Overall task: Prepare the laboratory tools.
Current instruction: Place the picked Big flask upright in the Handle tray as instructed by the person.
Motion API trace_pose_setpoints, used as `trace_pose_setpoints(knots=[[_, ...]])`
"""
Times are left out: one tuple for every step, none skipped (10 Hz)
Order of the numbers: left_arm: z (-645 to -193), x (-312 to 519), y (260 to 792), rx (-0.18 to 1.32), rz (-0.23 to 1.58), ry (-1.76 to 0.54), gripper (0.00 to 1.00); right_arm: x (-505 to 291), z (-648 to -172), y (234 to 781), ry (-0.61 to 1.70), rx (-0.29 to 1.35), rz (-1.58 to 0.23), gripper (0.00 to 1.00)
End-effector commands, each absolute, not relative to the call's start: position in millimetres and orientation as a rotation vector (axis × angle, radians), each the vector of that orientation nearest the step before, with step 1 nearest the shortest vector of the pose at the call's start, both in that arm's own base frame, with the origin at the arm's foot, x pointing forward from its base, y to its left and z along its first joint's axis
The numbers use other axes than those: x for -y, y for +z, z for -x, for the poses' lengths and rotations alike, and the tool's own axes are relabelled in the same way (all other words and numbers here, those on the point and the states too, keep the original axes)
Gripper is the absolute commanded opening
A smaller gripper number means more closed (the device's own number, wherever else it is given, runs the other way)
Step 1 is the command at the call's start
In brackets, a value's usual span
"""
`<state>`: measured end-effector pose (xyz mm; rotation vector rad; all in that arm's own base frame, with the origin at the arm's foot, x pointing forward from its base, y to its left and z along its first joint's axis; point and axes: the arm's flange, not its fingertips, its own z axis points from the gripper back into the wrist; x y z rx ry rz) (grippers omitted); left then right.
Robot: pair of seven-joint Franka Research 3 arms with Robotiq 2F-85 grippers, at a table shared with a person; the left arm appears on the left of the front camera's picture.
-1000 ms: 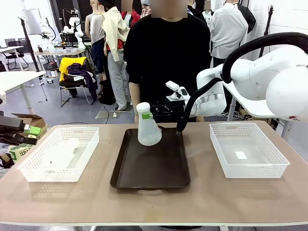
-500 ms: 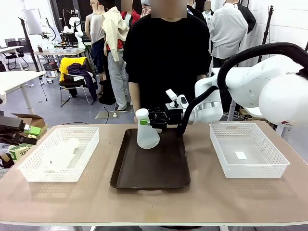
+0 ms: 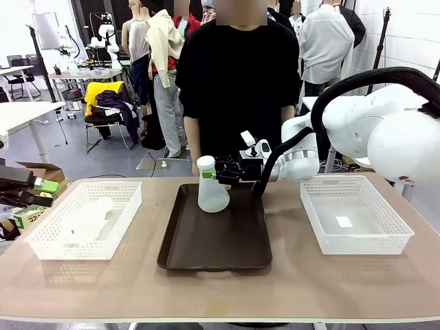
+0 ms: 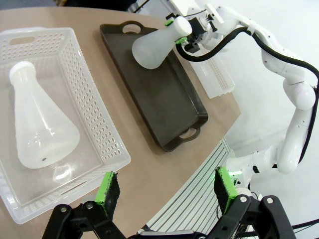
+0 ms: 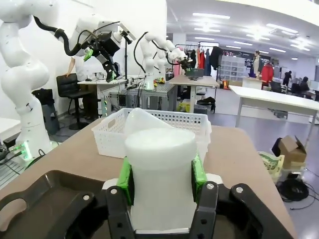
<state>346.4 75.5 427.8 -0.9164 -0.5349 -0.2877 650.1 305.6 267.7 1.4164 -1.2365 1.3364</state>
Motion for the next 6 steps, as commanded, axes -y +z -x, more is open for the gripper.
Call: trace_pose_setpoints(knots=[[-346.6, -76.7, 426.5, 0.560, 0.934, -0.303, 1.00, -304.7, -647.4, 268.7, 1.308, 1.262, -1.403, 0.73], [-346.6, -76.7, 426.5, 0.560, 0.934, -0.303, 1.00, -304.4, -647.5, 269.0, 1.302, 1.245, -1.413, 0.92], [-346.6, -76.7, 426.5, 0.560, 0.934, -0.303, 1.00, -304.1, -647.0, 270.3, 1.296, 1.226, -1.414, 1.00], [-346.6, -76.7, 426.5, 0.560, 0.934, -0.303, 1.00, -303.6, -646.0, 271.4, 1.285, 1.199, -1.408, 1.00], [-346.6, -76.7, 426.5, 0.560, 0.934, -0.303, 1.00, -302.5, -645.1, 273.1, 1.280, 1.174, -1.393, 1.00], [-346.6, -76.7, 426.5, 0.560, 0.934, -0.303, 1.00, -301.5, -644.2, 274.6, 1.266, 1.133, -1.386, 1.00]])
